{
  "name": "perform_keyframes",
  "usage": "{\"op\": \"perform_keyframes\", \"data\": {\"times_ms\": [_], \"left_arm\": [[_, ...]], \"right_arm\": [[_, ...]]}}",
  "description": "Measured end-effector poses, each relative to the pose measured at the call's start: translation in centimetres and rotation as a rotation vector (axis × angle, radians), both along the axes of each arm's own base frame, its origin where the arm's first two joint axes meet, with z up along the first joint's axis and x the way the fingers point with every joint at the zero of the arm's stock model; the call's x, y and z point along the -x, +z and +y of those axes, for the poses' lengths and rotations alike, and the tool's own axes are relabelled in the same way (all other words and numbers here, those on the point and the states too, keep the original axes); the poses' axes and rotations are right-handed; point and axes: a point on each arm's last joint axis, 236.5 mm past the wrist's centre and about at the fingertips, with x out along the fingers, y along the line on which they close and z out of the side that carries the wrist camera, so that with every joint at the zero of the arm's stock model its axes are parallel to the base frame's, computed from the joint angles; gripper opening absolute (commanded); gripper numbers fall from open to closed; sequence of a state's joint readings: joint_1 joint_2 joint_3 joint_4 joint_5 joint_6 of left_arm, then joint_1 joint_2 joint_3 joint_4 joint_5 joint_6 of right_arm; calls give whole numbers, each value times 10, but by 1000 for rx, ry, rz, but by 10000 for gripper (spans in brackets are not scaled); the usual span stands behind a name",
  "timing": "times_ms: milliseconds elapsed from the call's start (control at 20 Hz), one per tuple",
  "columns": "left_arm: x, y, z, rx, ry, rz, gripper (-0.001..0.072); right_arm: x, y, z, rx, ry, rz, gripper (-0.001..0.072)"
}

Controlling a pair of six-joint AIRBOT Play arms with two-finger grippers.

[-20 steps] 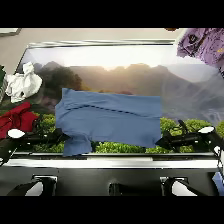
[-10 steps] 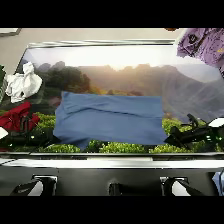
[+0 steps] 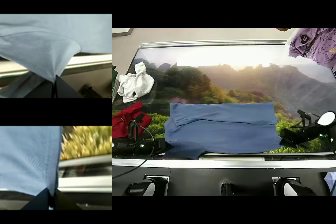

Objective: Fold the clothes and pants, and hang the long-sleeved shirts on hangers.

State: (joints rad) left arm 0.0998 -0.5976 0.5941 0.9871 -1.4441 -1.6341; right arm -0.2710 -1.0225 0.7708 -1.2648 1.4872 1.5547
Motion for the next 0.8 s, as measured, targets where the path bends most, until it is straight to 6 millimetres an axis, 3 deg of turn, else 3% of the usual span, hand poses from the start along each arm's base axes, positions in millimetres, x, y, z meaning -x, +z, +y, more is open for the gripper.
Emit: {"op": "perform_keyframes", "data": {"times_ms": [350,650,800], "left_arm": [[-71,-11,-4,35,20,-25,22],[-152,-10,3,22,7,-76,22],[-190,-9,6,16,8,-104,23]], "right_arm": [[-71,7,-6,52,13,-99,31],[-136,-1,-3,10,-29,-168,31],[-158,-7,-5,3,-44,-193,31]]}}
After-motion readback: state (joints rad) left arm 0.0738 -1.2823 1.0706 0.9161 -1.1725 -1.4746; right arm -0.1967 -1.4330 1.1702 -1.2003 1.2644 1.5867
